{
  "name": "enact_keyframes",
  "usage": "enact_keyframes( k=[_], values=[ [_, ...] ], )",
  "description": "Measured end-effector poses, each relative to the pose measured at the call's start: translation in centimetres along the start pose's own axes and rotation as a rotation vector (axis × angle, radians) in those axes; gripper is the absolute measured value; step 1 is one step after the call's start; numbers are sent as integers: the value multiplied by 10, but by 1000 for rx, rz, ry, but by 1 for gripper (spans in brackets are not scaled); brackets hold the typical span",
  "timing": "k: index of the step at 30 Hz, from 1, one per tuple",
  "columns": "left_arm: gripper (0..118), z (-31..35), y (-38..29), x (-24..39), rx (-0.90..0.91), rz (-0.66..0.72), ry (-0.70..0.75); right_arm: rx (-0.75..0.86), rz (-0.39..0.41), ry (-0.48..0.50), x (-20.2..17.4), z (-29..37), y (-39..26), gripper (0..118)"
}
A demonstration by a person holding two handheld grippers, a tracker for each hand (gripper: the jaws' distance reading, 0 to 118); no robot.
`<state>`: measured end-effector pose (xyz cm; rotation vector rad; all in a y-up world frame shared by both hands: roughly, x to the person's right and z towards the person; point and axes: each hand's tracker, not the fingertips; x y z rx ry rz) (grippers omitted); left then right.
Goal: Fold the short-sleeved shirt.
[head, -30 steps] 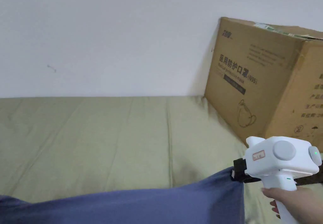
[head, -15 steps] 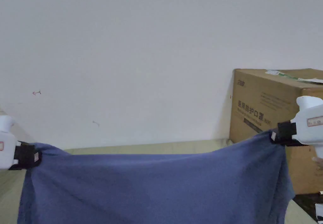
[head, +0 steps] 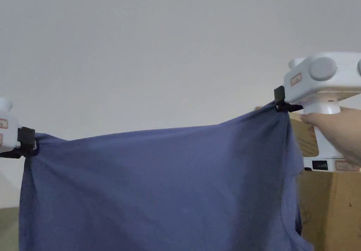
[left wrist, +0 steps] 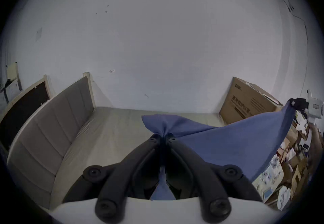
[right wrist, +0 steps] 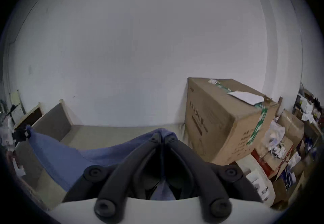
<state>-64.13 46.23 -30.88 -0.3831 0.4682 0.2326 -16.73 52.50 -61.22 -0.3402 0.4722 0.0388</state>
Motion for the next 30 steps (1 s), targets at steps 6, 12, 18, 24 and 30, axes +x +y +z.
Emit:
enact_keyframes(
  k=[6,12,18,24,30],
  values=[
    [3,-51,33,9,118,18,39,103,2,-53,-20,-42,43,2],
    [4,-99,22,0,116,82,33,125,1,-71,-23,-79,31,2],
    [4,-159,-101,-16,-179,95,32,-141,-29,-28,-12,-142,-138,2],
    [4,-153,-302,-42,-520,201,-24,-641,-61,48,28,-135,-391,2],
    [4,-51,-414,-62,-625,171,-38,-805,-36,121,69,-9,-519,2]
  ],
)
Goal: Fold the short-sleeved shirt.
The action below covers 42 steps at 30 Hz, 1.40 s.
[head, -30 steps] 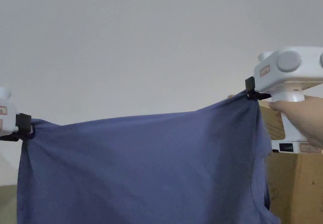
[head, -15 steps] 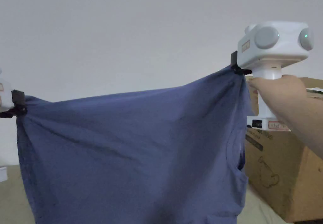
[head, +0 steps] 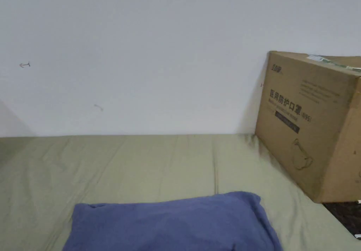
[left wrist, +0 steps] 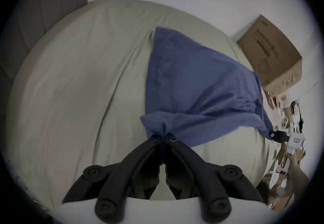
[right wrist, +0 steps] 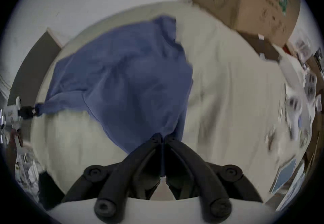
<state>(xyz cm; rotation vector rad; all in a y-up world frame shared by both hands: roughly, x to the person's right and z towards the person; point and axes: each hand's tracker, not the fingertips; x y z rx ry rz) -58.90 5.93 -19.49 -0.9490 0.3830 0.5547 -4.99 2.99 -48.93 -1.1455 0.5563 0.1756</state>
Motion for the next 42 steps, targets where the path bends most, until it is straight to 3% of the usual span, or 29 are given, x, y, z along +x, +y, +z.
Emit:
enact_keyframes(
  k=[4,7,13,17,18,19,20,21,22,24,27,31,32,33,34,35,36,38,39,42],
  values=[
    [4,24,-68,-26,-25,-22,-5,-48,8,10,19,27,-82,2],
    [4,41,-110,-35,-47,-25,1,-48,-30,44,31,49,-120,2],
    [4,64,-154,-46,-46,-34,-17,-99,13,24,33,65,-145,2],
    [4,70,-156,-46,-35,-51,-20,-80,-3,18,28,70,-145,2],
    [10,75,-154,-43,-29,-53,-18,-64,-12,21,25,73,-144,13],
    [24,79,-153,-40,-20,-53,-16,-29,-21,34,23,79,-144,42],
    [49,85,-153,-37,-3,-47,-9,-1,-23,14,18,85,-144,80],
    [96,92,-151,-36,9,-32,-18,18,-25,-22,13,90,-142,102],
    [112,97,-150,-35,15,-16,-35,59,-28,-23,8,100,-141,102],
    [109,122,-152,-20,85,28,-111,108,-49,31,-2,116,-135,102],
    [109,147,-149,-3,133,21,-101,194,-61,58,-24,141,-128,102],
    [106,179,-149,22,281,-76,93,304,-61,57,-53,168,-117,101],
    [99,188,-151,32,301,-89,126,320,-62,66,-58,173,-115,96],
    [78,194,-152,37,324,-106,129,347,-58,105,-65,178,-113,73],
    [54,199,-153,41,344,-118,129,373,-50,149,-69,183,-112,30],
    [25,203,-154,44,349,-130,112,400,-32,185,-73,187,-111,0],
    [3,207,-154,47,346,-147,91,429,-1,174,-79,190,-109,0],
    [2,206,-153,51,326,-170,93,480,53,117,-91,195,-115,0],
    [2,205,-153,50,324,-172,91,461,69,140,-93,195,-114,0],
    [1,189,-144,40,247,-139,109,445,50,163,-92,189,-109,0]
  ],
)
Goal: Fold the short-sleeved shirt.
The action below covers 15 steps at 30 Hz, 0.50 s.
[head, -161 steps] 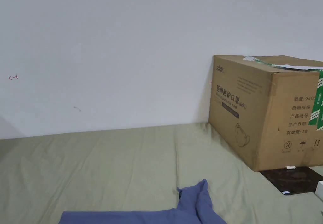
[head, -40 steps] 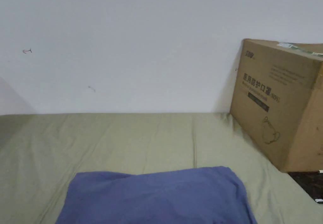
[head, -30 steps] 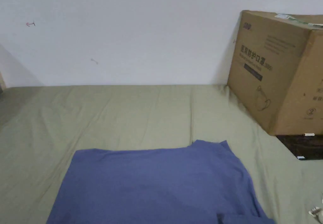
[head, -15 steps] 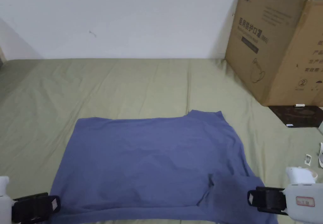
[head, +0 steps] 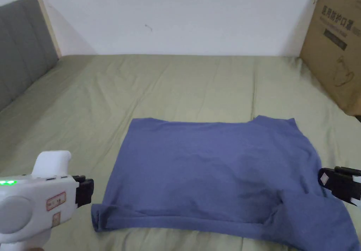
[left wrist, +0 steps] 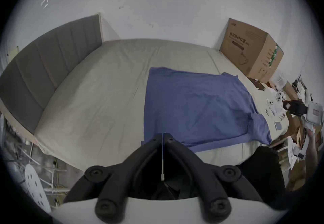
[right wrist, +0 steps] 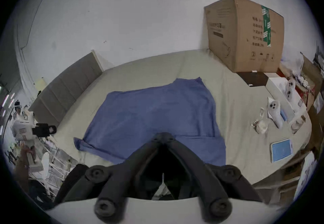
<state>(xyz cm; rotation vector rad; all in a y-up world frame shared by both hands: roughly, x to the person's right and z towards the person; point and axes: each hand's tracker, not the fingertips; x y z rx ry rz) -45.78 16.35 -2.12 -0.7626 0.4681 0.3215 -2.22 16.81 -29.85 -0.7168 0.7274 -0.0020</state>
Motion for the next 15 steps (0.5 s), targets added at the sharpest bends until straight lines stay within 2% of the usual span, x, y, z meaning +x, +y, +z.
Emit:
enact_keyframes(
  k=[2,3,4,5,6,10,11,12,13,14,15],
  values=[
    [3,-28,2,-15,-111,63,-30,-25,-29,12,4,-5,-6,0],
    [28,-43,-1,-22,-151,89,-88,-42,-46,9,8,-8,-3,0],
    [64,-54,-3,-27,-170,104,-87,-54,-58,5,10,-10,-7,0],
    [94,-68,-9,-29,-198,108,-94,-66,-72,4,14,-12,-11,0],
    [101,-78,-14,-31,-209,103,-87,-78,-86,8,17,-12,-16,0],
    [98,-123,-23,-35,-275,68,-46,-116,-112,-3,26,-15,-27,0],
    [85,-132,-26,-35,-317,56,-41,-128,-117,-11,27,-17,-28,0],
    [30,-137,-29,-35,-359,29,-51,-139,-120,-21,30,-18,-31,0],
    [2,-137,-32,-35,-362,-7,-43,-146,-119,-34,33,-19,-34,0],
    [2,-134,-35,-26,-351,-84,55,-153,-116,-45,35,-19,-36,0],
    [2,-122,-41,-25,-266,-124,65,-166,-109,-57,37,-18,-36,0]
  ],
)
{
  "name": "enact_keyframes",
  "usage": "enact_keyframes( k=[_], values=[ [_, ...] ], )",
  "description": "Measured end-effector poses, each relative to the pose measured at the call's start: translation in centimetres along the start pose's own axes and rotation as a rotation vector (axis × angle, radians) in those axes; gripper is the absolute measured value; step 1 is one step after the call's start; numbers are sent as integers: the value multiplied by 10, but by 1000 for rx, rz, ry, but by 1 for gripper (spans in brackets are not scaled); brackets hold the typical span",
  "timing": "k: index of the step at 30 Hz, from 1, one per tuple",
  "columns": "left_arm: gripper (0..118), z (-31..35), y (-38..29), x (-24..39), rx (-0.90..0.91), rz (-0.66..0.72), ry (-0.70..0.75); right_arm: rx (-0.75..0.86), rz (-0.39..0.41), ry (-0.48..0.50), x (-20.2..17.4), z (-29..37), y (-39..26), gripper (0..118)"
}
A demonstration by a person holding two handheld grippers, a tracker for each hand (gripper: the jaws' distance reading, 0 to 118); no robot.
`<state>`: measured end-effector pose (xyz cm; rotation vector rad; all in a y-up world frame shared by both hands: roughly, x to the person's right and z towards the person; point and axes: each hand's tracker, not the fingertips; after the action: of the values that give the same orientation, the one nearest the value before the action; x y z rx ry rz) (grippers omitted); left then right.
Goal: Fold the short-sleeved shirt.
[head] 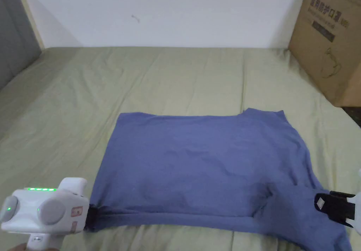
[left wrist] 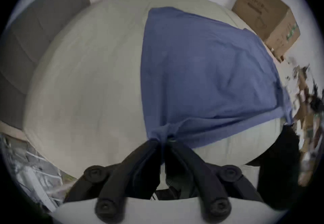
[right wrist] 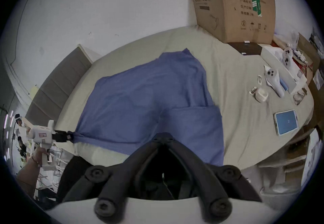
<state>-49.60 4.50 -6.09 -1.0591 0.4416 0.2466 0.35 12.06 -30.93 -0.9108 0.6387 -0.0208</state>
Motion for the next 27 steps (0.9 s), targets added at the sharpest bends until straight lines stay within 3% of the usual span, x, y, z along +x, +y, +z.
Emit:
enact_keyframes(
  k=[3,5,7,8,11,14,16,17,18,19,21,23,27],
  values=[
    [2,21,-9,1,54,66,-51,-32,59,-75,9,-2,-4,0],
    [2,31,-13,-5,81,112,-86,-47,49,-85,18,-6,-6,1],
    [2,44,-14,-1,100,159,-121,-118,-18,-117,34,-20,-5,90],
    [2,49,-15,-1,119,161,-123,-189,-47,-137,49,-32,-6,103],
    [2,63,-15,7,191,131,-113,-323,-59,-193,65,-60,-11,102],
    [2,63,-13,14,188,89,-86,-393,10,-258,67,-83,-19,102],
    [2,63,-11,17,180,94,-93,-434,40,-262,65,-89,-26,93],
    [2,63,-11,19,176,99,-92,-441,46,-215,64,-87,-27,69],
    [2,64,-13,20,177,103,-87,-427,39,-128,63,-82,-26,25],
    [2,64,-12,19,179,104,-83,-399,30,-65,62,-76,-24,10],
    [2,66,-15,22,183,96,-68,-365,115,-155,52,-62,-24,10],
    [2,69,-16,23,185,90,-68,-331,171,-142,50,-53,-18,9],
    [2,75,-15,23,203,84,-67,-310,50,-81,55,-29,-8,9]
  ],
)
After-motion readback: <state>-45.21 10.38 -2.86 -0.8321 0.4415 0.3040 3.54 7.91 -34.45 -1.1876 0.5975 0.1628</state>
